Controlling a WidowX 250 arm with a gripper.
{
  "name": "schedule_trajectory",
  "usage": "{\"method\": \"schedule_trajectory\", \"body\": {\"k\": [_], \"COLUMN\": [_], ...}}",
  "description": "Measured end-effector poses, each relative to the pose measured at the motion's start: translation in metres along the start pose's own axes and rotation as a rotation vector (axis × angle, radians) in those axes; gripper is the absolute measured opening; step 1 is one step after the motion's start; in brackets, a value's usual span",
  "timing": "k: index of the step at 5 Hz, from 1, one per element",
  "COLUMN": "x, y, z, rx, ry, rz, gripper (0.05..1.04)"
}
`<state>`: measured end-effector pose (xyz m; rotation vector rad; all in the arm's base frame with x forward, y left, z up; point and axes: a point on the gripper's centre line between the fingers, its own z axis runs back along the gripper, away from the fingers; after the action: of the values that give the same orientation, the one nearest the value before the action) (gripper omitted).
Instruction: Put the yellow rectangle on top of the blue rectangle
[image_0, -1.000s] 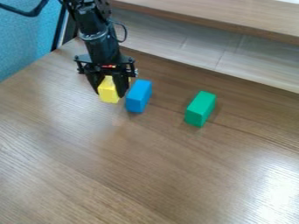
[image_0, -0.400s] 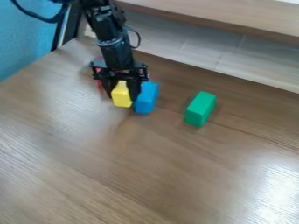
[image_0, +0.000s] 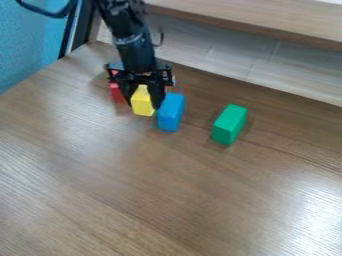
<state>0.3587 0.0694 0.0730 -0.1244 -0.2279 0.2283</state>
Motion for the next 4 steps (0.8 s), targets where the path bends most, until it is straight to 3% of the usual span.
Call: {"method": "schedule_trajectory", "body": {"k": [4], "x": [0.008], "y": [-0.019], "z": [0.006], "rx": [0.014], "ry": [-0.016], "rz": [-0.025], "gripper": [0.597]}}
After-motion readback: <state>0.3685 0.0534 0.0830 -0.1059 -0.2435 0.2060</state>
